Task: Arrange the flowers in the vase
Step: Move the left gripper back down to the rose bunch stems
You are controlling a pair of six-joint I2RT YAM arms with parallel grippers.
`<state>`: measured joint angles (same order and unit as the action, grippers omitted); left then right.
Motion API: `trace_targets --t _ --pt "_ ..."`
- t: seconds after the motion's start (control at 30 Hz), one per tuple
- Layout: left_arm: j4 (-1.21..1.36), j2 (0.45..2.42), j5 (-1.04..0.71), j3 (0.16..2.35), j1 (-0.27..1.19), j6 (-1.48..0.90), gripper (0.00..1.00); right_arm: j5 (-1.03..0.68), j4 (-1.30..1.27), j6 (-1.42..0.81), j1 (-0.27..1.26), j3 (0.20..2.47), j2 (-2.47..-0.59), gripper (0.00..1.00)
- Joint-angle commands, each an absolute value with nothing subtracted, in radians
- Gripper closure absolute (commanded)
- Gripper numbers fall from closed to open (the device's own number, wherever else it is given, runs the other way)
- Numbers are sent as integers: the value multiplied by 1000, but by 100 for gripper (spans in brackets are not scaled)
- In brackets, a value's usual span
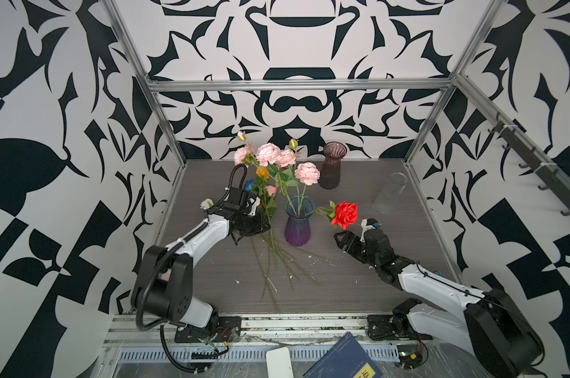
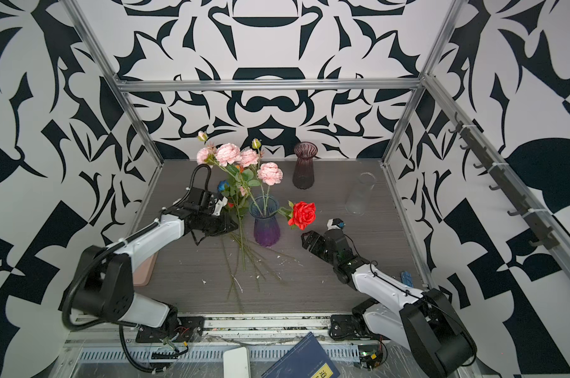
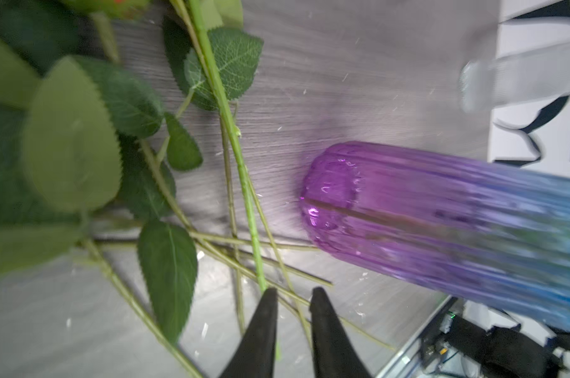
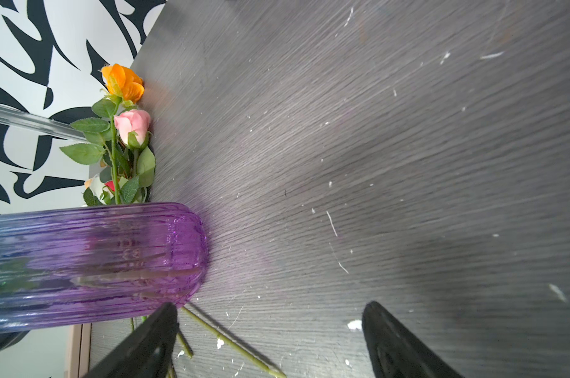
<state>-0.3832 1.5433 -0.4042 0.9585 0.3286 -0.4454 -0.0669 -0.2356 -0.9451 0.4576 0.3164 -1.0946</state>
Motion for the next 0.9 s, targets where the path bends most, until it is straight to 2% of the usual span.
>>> trace_targets --t 0.0,0.17,0.37,0.4,0.47,0.53,0.73,0.87 --pt "-337 1605 -419 1016 322 -452 80 -52 -245 -950 456 319 -1094 8" --pt "-345 1654 -380 1037 311 -459 81 -48 -235 -942 457 323 -1086 8" --pt "-419 1588 -237 956 263 -537 83 -59 -243 -936 456 338 -1112 8" --pt "-420 1564 -226 933 256 -540 82 -60 -243 -934 457 342 -1116 8" --pt "-417 1519 -198 887 245 -538 72 -63 -245 -932 457 346 -1125 8" --pt "-412 1488 -190 852 227 -527 68 -64 -247 -931 456 349 -1127 8" --pt "-407 1510 -236 819 190 -506 75 -69 -245 -929 456 353 -1128 8" --pt "-391 1544 -249 817 190 -510 75 -69 -249 -932 457 353 -1127 8"
